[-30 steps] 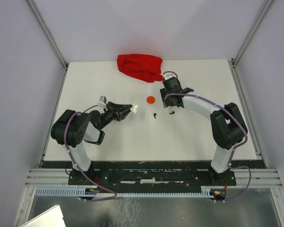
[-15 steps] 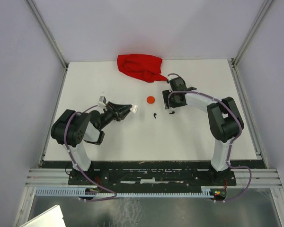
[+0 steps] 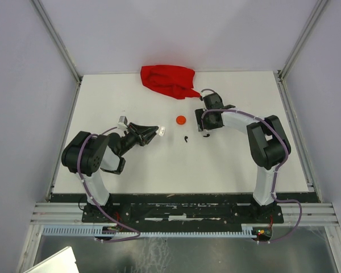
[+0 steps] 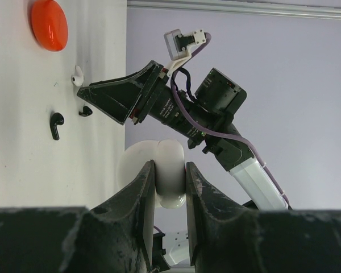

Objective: Insert the wireless bluetooth earbuds into the charging case
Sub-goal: Pick up the earbud from the center of the board.

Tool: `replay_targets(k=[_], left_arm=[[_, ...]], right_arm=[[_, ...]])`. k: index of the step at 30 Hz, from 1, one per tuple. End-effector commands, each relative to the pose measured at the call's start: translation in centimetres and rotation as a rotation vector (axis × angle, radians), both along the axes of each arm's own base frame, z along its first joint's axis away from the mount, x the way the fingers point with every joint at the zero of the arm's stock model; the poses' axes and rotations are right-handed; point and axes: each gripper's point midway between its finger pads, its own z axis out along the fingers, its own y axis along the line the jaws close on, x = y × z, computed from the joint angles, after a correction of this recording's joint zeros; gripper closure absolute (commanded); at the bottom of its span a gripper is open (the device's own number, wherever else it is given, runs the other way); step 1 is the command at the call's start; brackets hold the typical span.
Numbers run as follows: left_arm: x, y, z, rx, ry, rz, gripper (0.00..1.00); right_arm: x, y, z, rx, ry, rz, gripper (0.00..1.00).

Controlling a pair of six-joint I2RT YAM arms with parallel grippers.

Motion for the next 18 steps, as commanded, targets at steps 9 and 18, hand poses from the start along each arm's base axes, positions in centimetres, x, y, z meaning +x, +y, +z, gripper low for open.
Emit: replay_targets(k=[9, 18], left_arm=[[-0.5, 0.0, 2.1, -0.018, -0.124, -0.014, 0.97], [-0.5, 0.1, 2.0, -0.017, -0.120, -0.012, 0.97]], right_arm=[[1.7, -2.1, 0.5, -0.116, -0.063, -0.029, 0.31], [0.9, -2.3, 0.4, -0.120, -0.046, -0.029, 0.32]])
